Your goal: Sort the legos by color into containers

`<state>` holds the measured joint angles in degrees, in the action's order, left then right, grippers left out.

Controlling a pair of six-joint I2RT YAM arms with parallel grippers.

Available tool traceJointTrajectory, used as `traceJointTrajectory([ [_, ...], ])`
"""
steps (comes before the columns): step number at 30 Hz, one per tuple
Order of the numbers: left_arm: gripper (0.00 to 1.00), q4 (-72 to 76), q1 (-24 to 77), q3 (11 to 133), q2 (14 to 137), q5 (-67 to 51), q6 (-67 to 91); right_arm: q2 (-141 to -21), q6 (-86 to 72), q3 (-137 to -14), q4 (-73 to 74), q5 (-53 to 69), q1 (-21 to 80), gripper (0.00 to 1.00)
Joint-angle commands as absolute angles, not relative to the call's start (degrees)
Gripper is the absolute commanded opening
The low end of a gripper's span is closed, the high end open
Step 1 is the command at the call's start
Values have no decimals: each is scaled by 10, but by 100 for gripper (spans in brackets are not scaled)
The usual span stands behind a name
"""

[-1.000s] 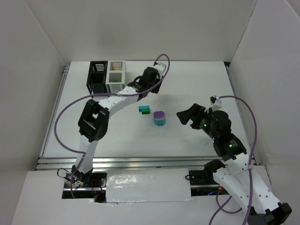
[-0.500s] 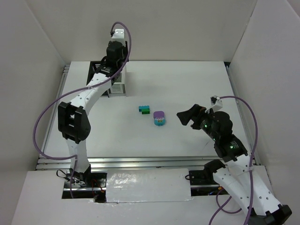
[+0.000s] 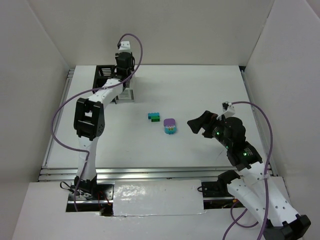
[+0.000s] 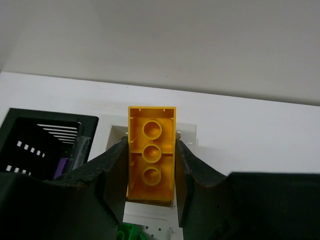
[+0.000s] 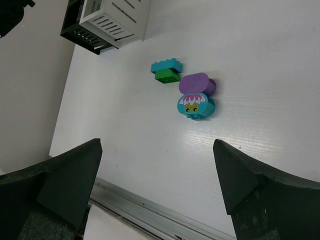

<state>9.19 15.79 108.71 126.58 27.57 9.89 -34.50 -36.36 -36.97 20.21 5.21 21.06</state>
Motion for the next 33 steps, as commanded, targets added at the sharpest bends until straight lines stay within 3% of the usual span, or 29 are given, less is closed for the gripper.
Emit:
traceJointTrajectory([
  [1,0,153,149,1093,1275,281,129,-352,-362,-374,187,58,208,100],
  [33,3,171,143,1058,1285,265,120,-362,-363,-363,178,72,207,100],
])
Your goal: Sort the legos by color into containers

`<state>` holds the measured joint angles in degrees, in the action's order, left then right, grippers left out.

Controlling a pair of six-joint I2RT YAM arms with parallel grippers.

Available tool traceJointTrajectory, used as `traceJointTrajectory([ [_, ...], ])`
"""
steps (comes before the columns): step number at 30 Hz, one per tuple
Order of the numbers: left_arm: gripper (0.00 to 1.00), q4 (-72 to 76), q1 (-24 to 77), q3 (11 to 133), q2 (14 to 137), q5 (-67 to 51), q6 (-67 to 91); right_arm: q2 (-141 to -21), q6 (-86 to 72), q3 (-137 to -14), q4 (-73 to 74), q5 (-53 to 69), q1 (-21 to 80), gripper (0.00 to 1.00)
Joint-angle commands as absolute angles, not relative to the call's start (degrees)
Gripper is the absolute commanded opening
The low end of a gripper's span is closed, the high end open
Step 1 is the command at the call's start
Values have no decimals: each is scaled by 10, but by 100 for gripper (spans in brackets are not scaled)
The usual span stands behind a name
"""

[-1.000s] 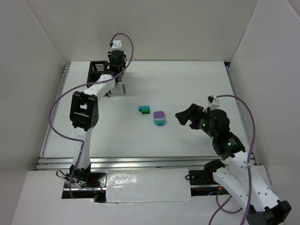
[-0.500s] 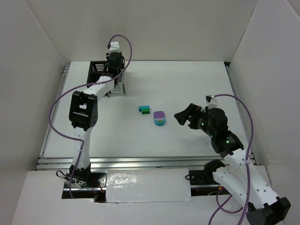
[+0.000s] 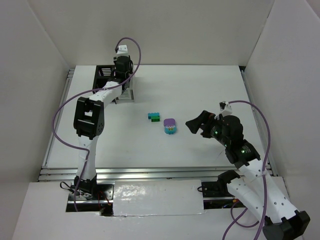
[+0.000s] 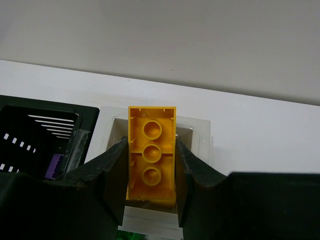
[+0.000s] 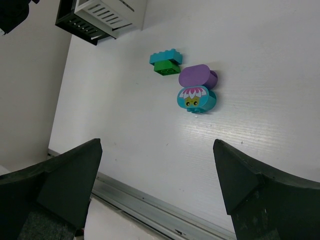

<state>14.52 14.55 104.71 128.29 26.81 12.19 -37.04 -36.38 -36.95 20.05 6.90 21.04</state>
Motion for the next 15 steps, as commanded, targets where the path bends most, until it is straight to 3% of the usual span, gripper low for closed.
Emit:
traceJointTrajectory([
  [1,3,169,143,1059,1286,263,120,-362,-363,-364,179,72,207,100],
  [15,3,166,143,1060,1285,262,122,-366,-362,-364,177,76,207,100],
])
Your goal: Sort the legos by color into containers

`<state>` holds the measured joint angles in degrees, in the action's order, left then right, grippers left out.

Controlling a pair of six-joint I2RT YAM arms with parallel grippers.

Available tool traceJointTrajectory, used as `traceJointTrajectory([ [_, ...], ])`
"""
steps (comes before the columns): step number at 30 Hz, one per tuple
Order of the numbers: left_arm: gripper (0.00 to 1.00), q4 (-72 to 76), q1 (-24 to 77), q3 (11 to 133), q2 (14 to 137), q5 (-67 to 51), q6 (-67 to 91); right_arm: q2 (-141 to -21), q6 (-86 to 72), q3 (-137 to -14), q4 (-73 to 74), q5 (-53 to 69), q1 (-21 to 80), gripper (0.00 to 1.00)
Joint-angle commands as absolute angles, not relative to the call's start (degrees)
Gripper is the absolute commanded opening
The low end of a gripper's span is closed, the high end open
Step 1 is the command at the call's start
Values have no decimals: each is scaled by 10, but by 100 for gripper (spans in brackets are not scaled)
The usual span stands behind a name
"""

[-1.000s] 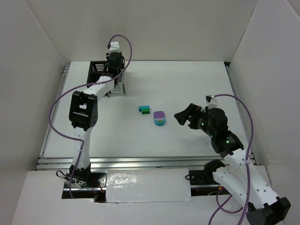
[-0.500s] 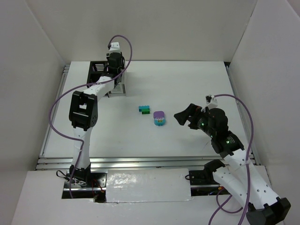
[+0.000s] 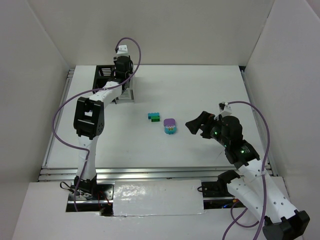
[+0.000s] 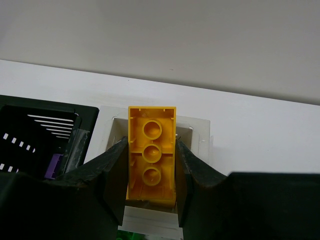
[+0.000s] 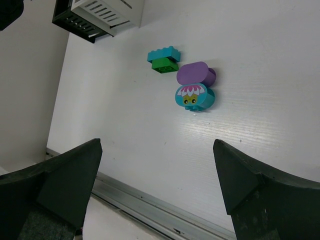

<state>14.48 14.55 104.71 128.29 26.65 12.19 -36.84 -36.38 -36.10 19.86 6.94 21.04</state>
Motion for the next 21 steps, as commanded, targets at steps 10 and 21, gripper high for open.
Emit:
traceJointTrajectory([
  [10,0,161,143,1049,1274,264,127,-367,-359,-368,178,79,207,100],
  [21,0,167,143,1013,1200,251,129,-359,-358,-368,180,84,207,100],
])
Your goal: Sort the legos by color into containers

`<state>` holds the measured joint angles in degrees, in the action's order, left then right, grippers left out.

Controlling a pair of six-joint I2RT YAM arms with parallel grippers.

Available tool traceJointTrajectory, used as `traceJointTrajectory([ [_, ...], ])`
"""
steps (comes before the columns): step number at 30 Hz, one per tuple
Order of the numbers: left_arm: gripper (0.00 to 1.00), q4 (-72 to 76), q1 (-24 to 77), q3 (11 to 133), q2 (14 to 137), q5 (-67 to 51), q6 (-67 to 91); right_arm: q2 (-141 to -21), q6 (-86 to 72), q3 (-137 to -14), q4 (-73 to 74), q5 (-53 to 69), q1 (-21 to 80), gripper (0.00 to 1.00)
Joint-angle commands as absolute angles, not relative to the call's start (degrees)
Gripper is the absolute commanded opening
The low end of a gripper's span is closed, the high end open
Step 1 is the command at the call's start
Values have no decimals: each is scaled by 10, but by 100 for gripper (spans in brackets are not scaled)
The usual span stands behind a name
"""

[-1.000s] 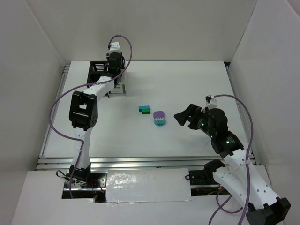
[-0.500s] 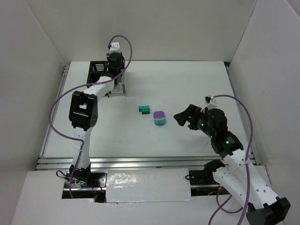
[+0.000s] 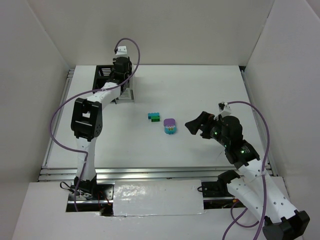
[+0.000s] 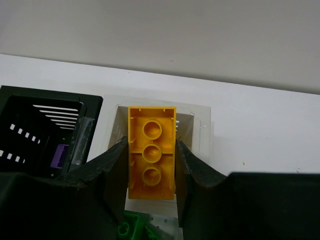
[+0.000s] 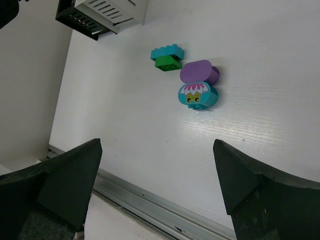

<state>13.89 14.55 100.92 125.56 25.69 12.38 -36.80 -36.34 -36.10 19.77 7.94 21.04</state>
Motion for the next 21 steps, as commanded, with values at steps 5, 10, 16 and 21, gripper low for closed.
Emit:
traceJointTrajectory([
  [5,0,163,143,1002,1176,251,124,-351,-359,-364,182,87,207,100],
  [10,0,178,143,990,1163,250,118,-343,-359,-363,188,83,207,100],
  [16,0,178,143,1005,1166,243,111,-338,-360,-364,196,77,207,100],
  [21,0,185,143,1005,1167,244,106,-341,-361,-366,198,76,207,100],
])
